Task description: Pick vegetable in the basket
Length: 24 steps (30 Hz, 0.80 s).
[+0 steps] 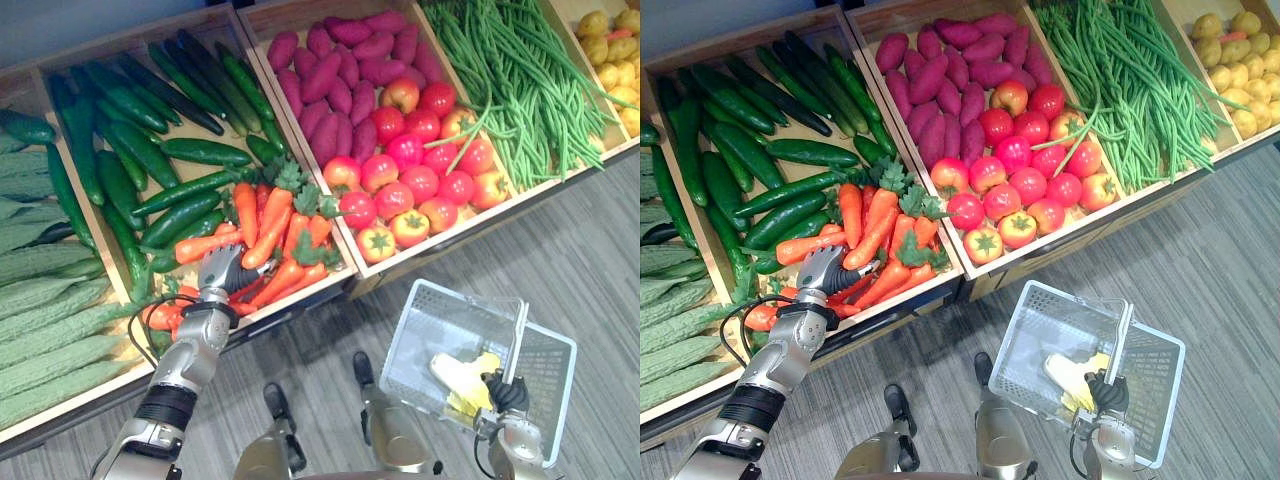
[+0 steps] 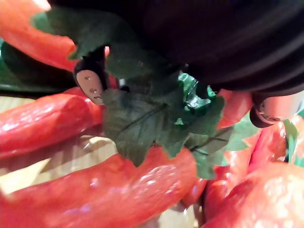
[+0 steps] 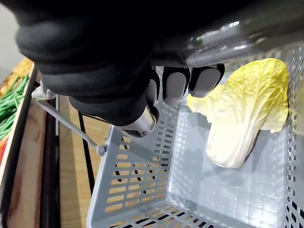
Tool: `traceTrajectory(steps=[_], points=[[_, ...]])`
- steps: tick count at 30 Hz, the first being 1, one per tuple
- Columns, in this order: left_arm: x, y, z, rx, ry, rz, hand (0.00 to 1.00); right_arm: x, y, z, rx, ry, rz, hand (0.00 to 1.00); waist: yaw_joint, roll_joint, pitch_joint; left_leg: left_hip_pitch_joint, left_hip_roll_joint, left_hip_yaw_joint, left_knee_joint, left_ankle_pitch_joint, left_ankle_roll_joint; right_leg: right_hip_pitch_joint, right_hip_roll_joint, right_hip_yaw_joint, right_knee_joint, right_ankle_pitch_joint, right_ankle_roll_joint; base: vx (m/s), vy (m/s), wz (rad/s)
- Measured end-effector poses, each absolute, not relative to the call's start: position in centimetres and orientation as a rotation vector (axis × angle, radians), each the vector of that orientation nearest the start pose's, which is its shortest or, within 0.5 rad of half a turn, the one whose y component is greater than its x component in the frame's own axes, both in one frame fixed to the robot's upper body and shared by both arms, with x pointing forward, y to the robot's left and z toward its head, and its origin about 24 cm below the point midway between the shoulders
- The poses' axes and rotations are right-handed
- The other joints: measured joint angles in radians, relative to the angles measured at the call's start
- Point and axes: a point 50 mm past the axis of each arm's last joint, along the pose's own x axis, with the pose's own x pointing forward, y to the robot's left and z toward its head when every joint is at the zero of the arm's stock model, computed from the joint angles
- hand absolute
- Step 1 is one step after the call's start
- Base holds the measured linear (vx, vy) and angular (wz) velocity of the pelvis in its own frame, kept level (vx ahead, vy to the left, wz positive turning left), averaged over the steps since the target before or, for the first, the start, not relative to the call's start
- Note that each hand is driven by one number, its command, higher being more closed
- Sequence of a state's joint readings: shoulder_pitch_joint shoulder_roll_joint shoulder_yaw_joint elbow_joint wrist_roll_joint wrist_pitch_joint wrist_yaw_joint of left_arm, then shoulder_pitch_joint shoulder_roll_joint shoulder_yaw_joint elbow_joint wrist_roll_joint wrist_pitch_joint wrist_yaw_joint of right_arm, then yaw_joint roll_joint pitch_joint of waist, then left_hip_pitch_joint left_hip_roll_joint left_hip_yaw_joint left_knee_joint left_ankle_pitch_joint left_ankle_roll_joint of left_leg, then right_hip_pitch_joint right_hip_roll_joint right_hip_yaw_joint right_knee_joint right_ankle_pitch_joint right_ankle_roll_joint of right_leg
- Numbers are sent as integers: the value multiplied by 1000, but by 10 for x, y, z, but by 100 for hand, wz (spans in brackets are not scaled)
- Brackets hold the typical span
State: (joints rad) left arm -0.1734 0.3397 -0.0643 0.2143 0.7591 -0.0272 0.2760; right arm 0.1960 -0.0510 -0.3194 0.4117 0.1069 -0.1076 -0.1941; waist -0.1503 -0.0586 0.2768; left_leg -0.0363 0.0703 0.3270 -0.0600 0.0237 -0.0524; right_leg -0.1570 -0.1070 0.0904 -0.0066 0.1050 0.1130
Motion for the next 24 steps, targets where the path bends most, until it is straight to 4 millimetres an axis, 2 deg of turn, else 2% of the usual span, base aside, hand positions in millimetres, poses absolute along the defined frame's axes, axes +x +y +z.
traceTrajectory(steps=[4,7,10,15,20,22,24], points=[[271,204,67,944,-183,270,100,144,-255,-76,34,496,-621,100,3,12,-8,17,-14,-21,4,-16,1,32,-17,-4,2,-40,3,-18,1,15],[254,197,66,820,-193,328,100,135,-259,-79,29,516,-643,100,4,57,-35,24,-13,-24,-1,-15,1,34,-16,-4,8,-49,3,-10,-29,3],[246,193,69,744,-224,352,100,132,-258,-82,33,535,-645,100,4,73,-45,52,-8,-24,-11,-12,5,66,-9,-6,7,-56,1,-3,-14,0],[235,183,81,587,-299,379,100,126,-258,-83,34,548,-656,100,6,74,-81,68,-1,-27,-33,-6,-3,67,-1,-12,16,-65,0,3,-37,1],[220,163,88,398,-342,345,100,112,-256,-87,43,576,-693,100,5,74,-112,94,5,-37,-33,-6,-6,98,-1,-39,44,-95,0,20,-22,16],[216,157,92,354,-360,332,100,113,-253,-84,59,557,-703,100,19,73,-112,99,12,-34,7,-29,-10,97,1,-34,72,-111,-1,9,-17,-12],[212,153,95,278,-366,334,100,116,-251,-78,60,533,-706,100,44,75,-114,46,37,-34,181,-122,-13,79,21,10,113,-115,-2,0,-32,-50]])
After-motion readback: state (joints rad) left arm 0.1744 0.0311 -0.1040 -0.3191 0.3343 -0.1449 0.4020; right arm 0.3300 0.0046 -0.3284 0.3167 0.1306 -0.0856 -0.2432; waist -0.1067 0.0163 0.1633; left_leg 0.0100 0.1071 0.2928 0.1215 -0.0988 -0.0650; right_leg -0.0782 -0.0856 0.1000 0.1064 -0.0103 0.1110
